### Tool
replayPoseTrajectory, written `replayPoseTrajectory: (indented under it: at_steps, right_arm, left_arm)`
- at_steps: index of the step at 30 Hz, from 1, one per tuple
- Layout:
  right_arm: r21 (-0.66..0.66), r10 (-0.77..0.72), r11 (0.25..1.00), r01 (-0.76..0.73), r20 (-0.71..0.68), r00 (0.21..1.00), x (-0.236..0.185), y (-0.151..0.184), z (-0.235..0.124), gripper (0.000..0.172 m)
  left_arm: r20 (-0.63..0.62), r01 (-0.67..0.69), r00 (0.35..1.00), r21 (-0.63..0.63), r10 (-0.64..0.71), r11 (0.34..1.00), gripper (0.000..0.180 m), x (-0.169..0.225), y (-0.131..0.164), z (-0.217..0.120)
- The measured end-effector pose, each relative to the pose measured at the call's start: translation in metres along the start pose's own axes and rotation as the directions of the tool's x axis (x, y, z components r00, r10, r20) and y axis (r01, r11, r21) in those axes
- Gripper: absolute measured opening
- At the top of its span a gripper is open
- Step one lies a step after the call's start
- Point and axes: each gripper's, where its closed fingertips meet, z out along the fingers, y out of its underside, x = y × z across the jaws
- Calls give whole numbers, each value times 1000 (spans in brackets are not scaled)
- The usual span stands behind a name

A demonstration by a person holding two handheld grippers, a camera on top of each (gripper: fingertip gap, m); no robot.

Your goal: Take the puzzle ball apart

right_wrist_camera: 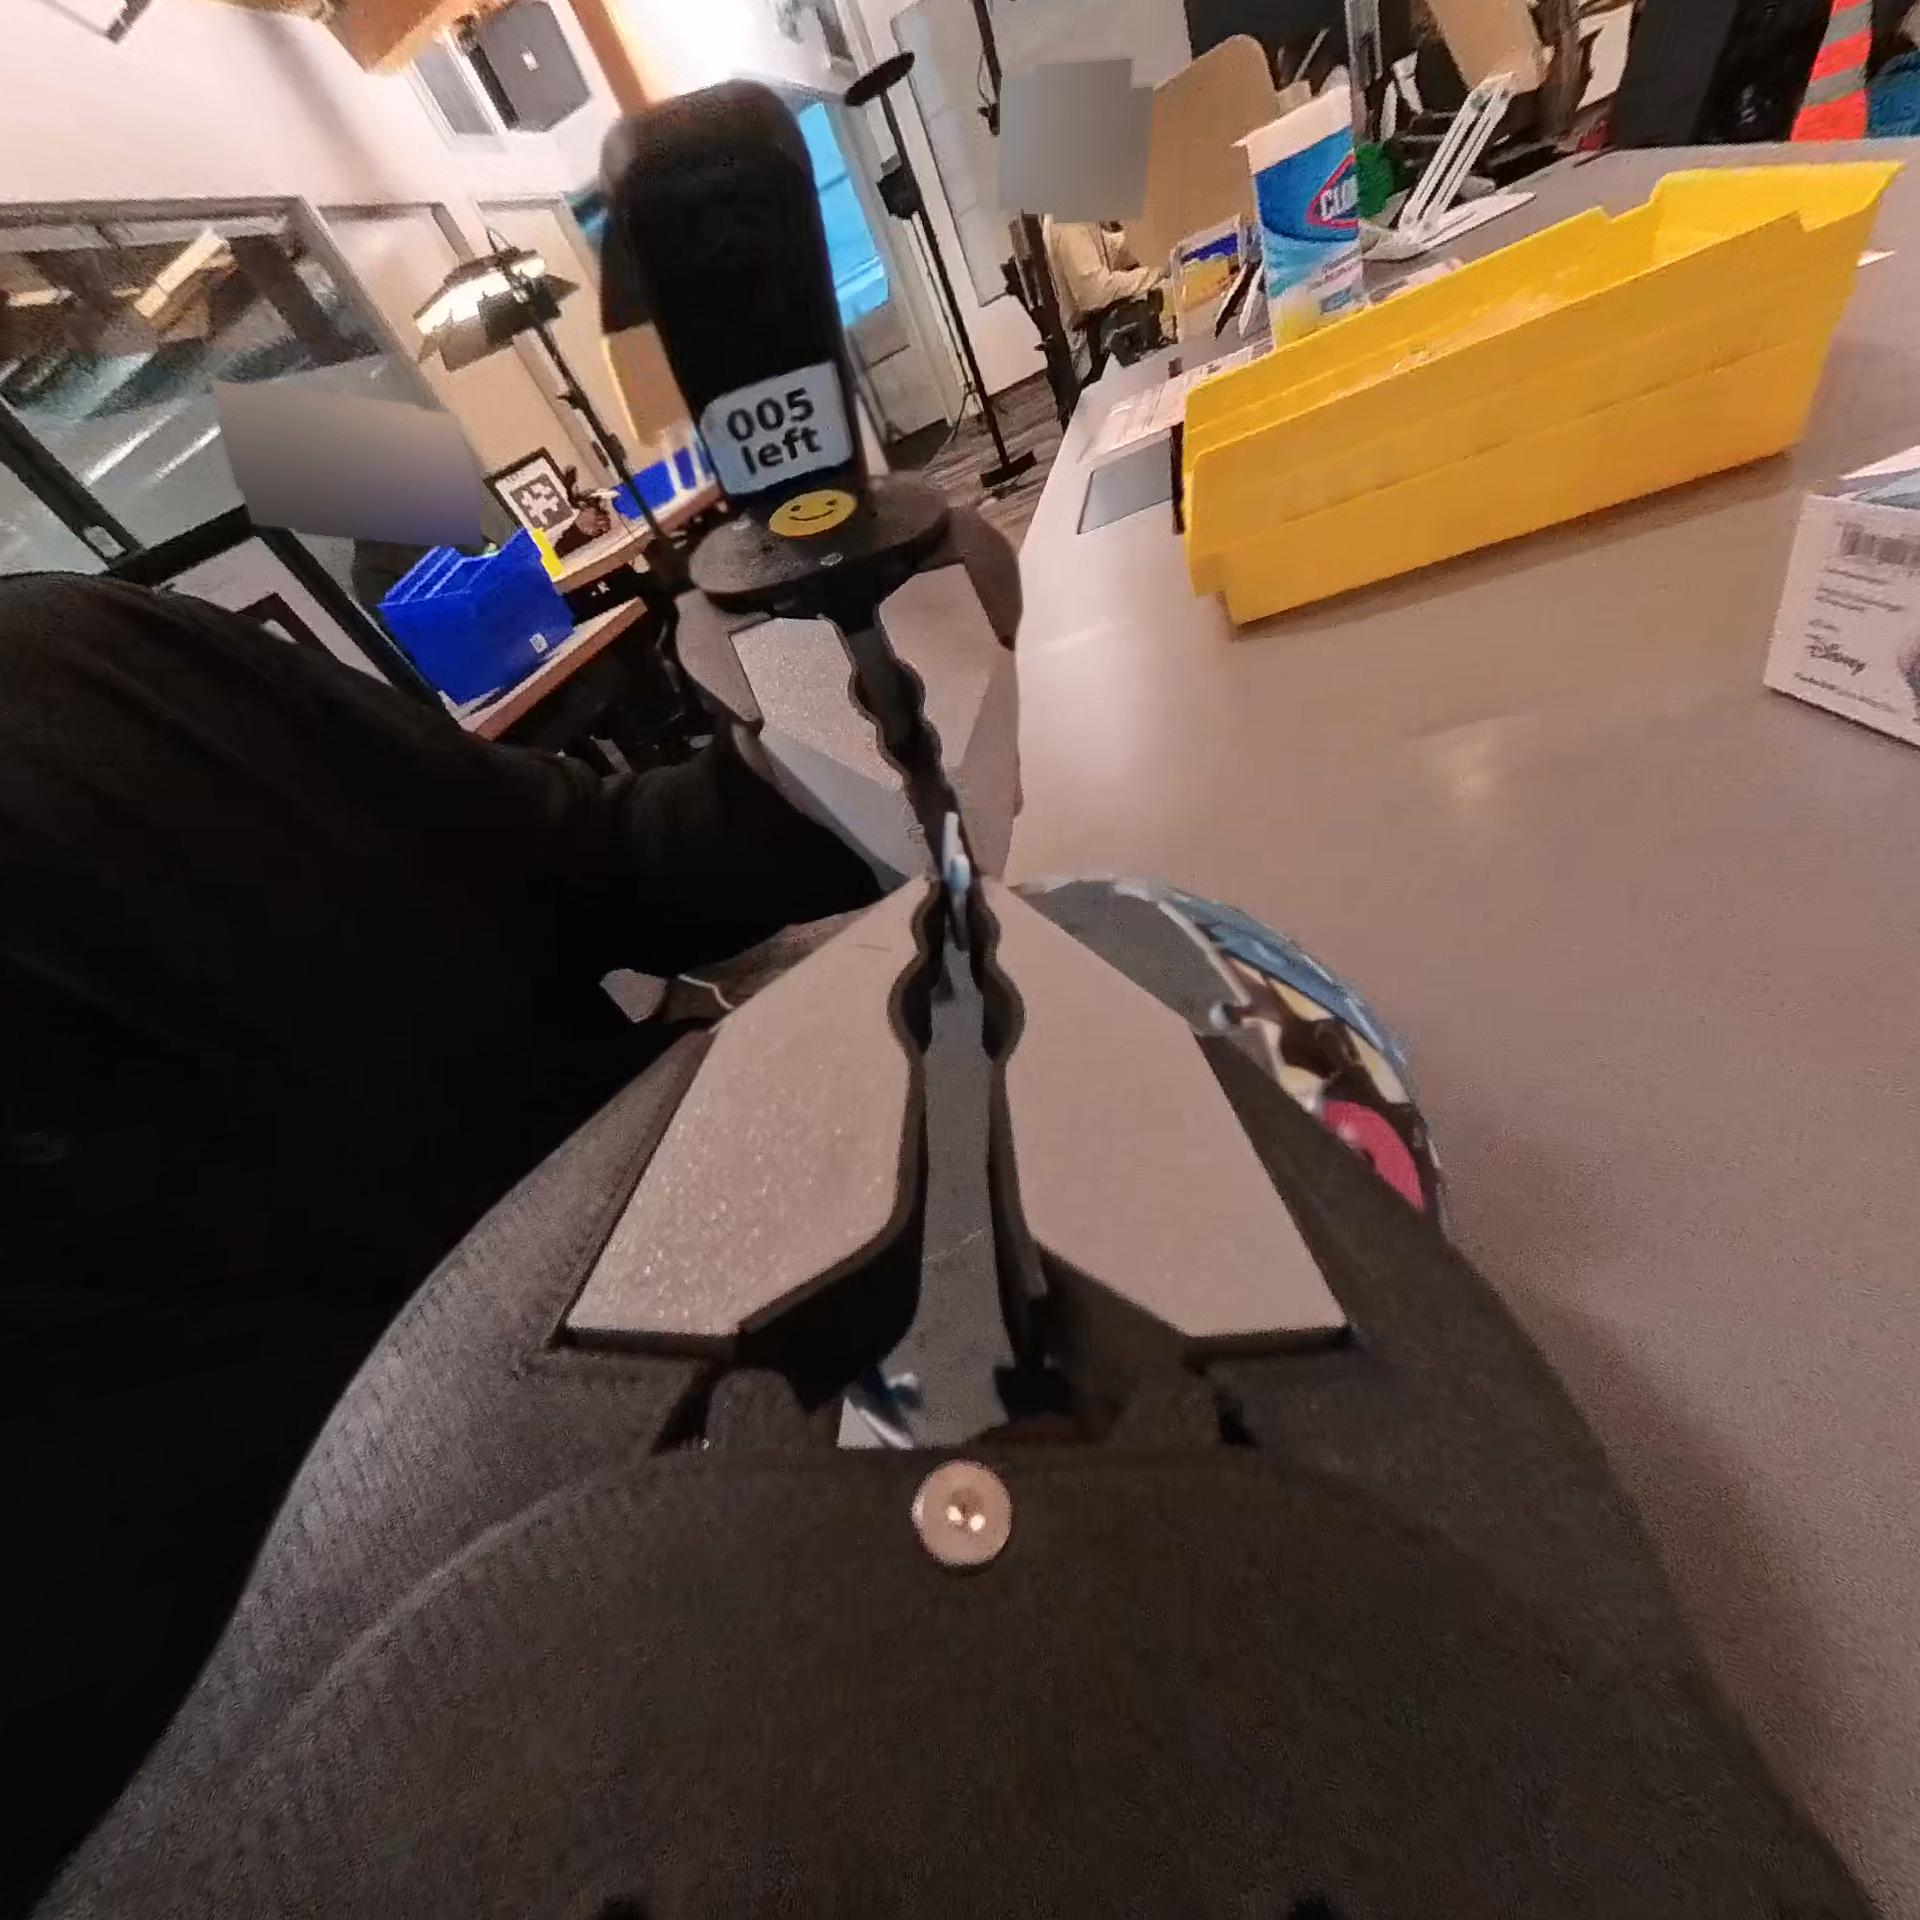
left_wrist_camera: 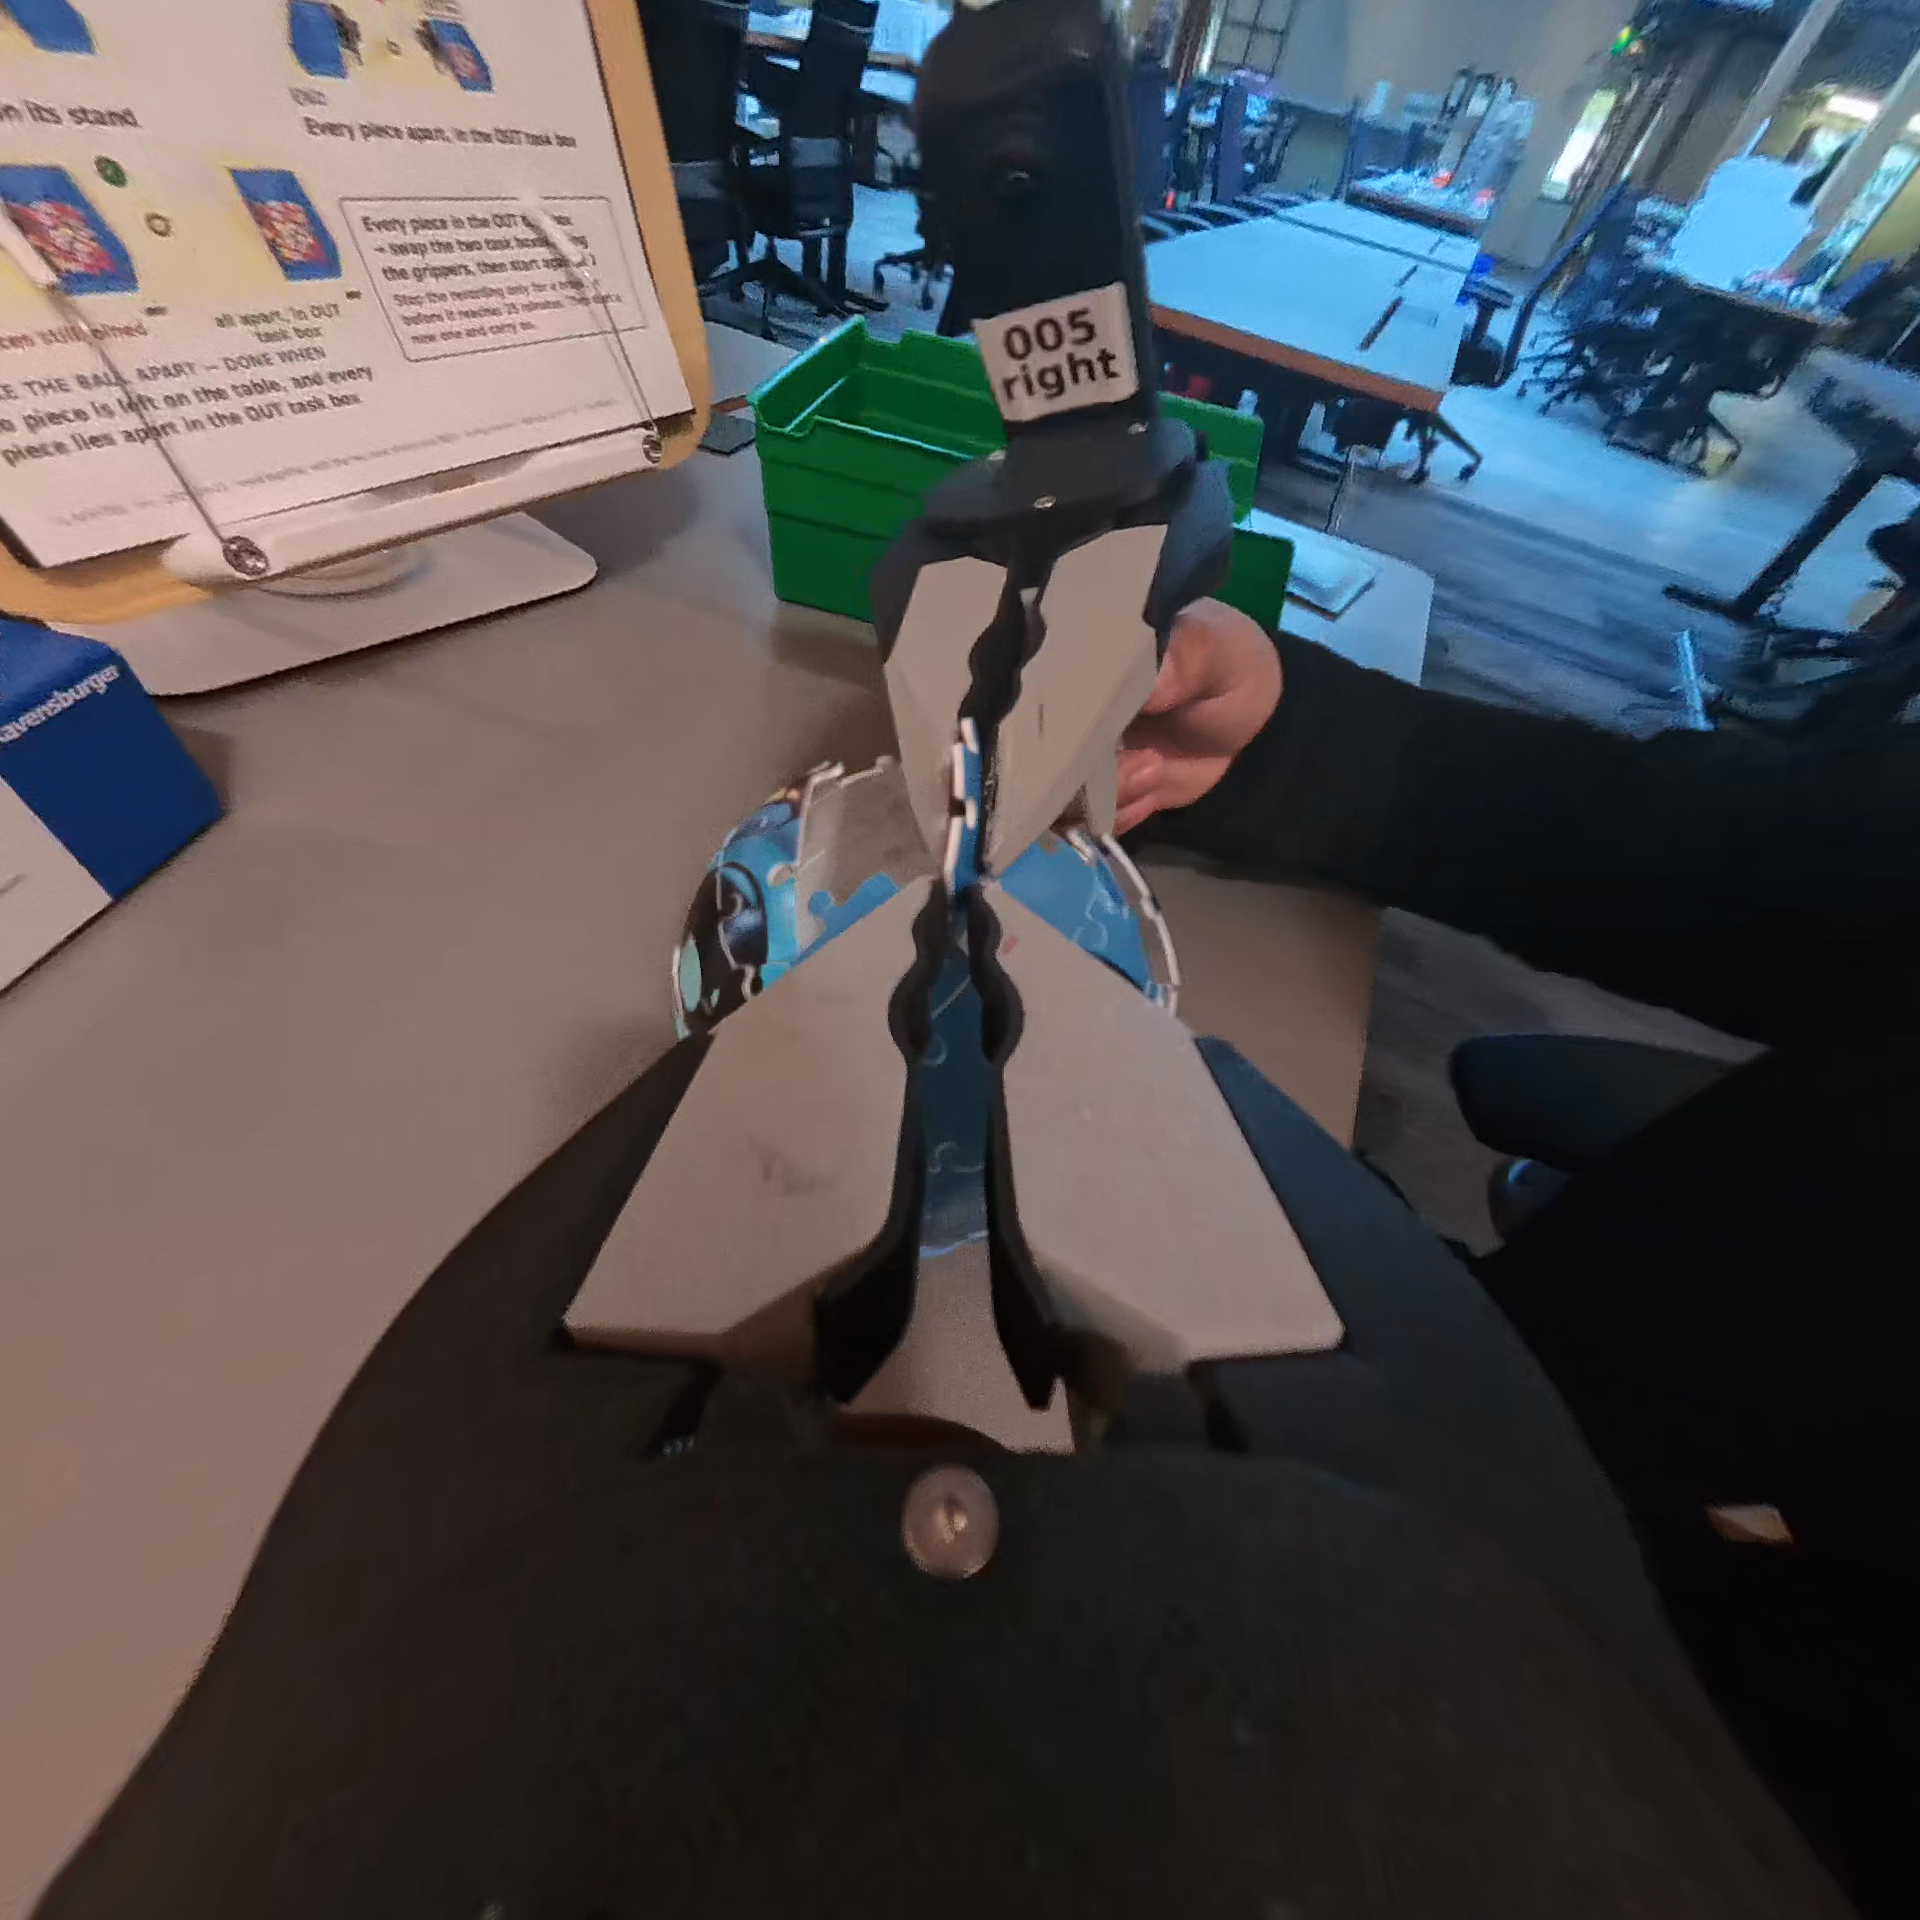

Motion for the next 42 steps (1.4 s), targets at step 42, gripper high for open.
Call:
replayPoseTrajectory:
  at_steps: [42]
  right_arm:
    - [-94,-289,954,283,-522,802,25,-35,-59,0]
  left_arm:
    - [202,-311,924,-103,326,945,39,-17,9,11]
